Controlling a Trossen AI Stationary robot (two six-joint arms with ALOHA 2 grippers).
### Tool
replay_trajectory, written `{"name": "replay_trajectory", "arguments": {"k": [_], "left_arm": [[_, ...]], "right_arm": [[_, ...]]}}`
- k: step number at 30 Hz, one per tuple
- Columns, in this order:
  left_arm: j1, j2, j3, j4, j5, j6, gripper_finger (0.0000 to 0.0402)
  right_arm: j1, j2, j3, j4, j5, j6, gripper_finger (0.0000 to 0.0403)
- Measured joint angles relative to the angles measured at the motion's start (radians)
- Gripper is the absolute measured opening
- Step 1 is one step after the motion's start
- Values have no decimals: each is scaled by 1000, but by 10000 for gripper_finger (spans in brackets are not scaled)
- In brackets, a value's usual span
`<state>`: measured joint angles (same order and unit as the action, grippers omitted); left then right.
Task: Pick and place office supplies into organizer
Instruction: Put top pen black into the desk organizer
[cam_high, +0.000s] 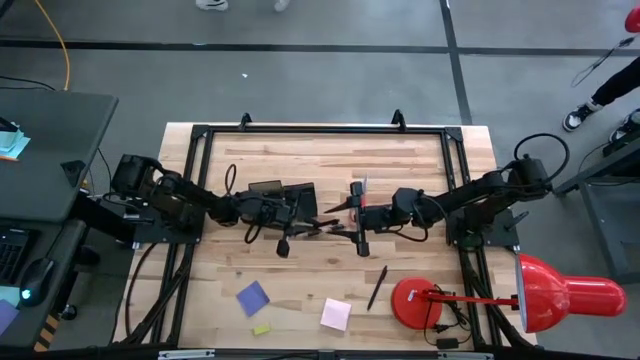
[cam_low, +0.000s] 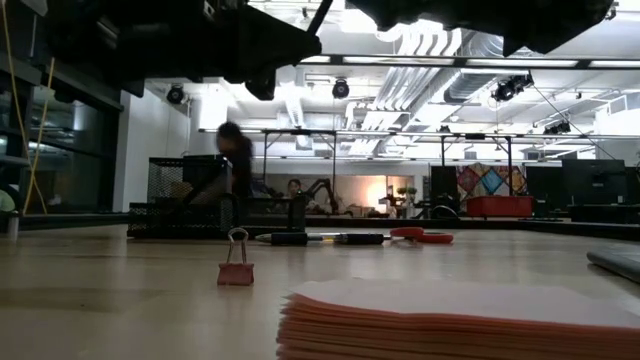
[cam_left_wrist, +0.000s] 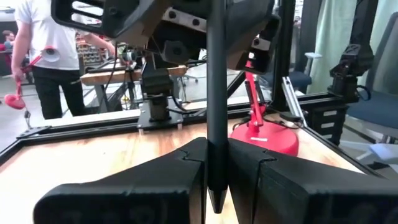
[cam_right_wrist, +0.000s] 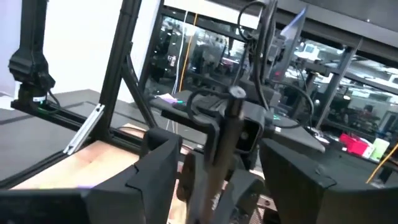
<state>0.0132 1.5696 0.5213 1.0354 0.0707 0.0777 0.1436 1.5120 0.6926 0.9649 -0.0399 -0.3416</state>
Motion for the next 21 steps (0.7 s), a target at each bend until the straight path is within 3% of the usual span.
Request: {"name": "replay_trajectory", "arguments": {"k": [8, 18, 21], "left_arm": [[0, 0, 0, -18, -4, 0, 23], [-1, 0, 0, -22, -9, 0, 34], [-1, 0, 0, -22, -14, -1, 32]], "right_arm": [[1, 0, 0, 7, -53, 0, 153], [0, 0, 0, 6, -100, -26, 20], [0, 0, 0, 6, -100, -26, 19]]}}
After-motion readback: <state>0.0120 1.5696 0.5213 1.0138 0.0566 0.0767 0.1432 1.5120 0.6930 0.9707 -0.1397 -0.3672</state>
